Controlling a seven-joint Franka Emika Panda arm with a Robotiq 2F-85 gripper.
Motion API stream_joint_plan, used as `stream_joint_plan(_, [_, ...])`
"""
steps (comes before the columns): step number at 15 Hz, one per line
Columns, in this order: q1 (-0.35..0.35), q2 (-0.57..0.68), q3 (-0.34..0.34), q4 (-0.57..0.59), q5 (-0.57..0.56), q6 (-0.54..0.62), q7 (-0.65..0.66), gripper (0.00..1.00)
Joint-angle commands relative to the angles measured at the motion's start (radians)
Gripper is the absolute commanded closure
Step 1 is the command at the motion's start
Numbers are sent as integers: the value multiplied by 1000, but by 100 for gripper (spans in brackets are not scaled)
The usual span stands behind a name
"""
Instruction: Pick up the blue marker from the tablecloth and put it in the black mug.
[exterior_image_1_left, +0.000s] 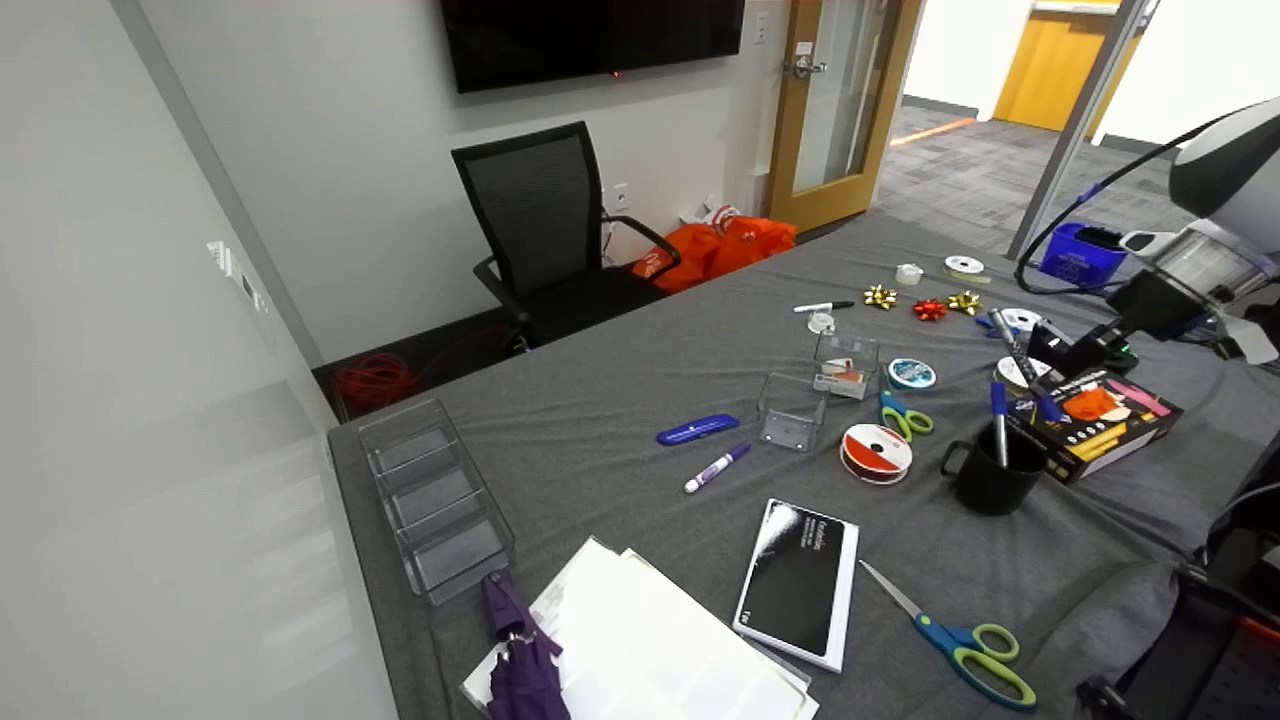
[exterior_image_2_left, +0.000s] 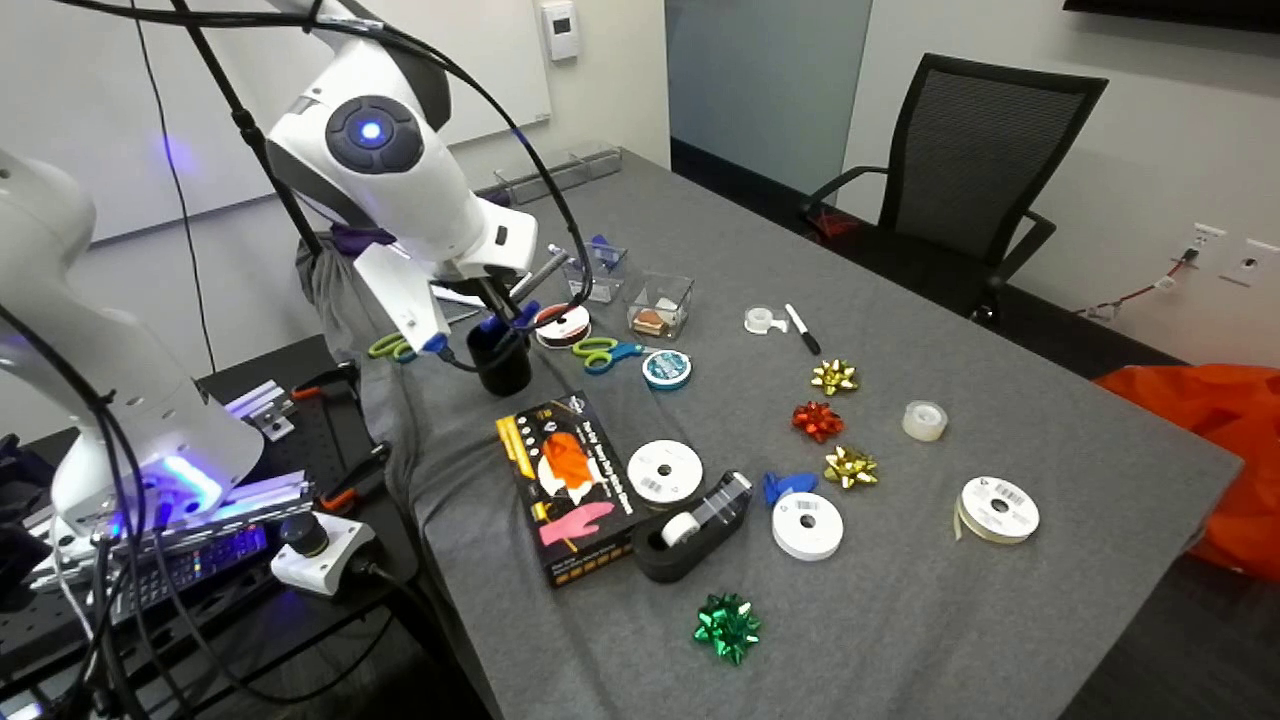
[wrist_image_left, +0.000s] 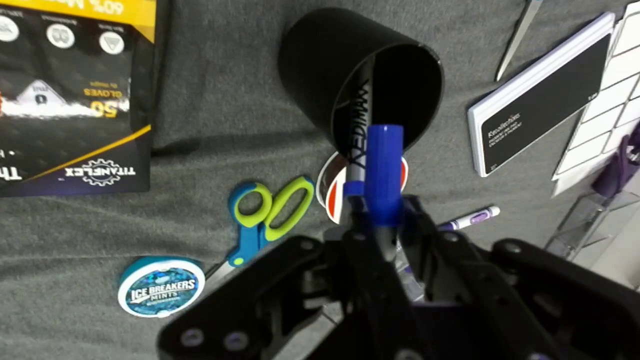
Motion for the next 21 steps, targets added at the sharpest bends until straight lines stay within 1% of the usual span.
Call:
stream_joint_plan(1, [35,-28,-35,-61,182,17,-260,95])
stream_joint_plan(3, [37,-11,-39,-73,265,13,-392,95])
stream_joint_plan(7, [27,29,-47,-88,389,-8,-624,95])
stream_joint_plan(12, [16,111,-52,-71,526,-37,-869,95])
stream_joint_plan(15, [10,165,-54,-59,578,-52,-981,95])
stream_joint_plan(16, [9,181,-54,-55,592,-57,-1010,72])
stream_joint_plan(17, [9,197,-54,-51,599,-59,-1030,53])
stream_joint_plan(21, [7,235,-57,-38,601,-78,-1061,27])
